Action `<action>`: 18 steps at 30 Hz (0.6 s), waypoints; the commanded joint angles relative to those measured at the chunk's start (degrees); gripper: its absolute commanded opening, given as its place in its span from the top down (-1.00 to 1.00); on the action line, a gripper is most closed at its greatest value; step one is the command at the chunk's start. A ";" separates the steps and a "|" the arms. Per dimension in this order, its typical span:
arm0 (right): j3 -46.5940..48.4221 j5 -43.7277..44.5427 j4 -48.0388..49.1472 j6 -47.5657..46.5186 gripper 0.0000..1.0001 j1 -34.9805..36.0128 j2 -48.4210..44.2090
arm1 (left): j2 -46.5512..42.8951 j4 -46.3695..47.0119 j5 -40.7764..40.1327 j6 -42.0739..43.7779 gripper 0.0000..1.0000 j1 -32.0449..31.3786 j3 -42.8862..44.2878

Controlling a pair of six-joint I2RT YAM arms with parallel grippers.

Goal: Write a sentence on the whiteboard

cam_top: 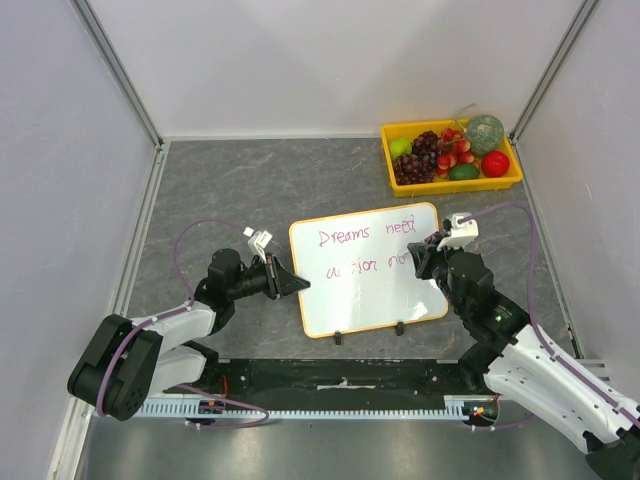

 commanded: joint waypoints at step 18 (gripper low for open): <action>1.97 4.32 -2.05 0.00 1.00 -0.09 -4.54 | 0.96 -3.32 -4.79 5.64 0.96 -0.20 0.23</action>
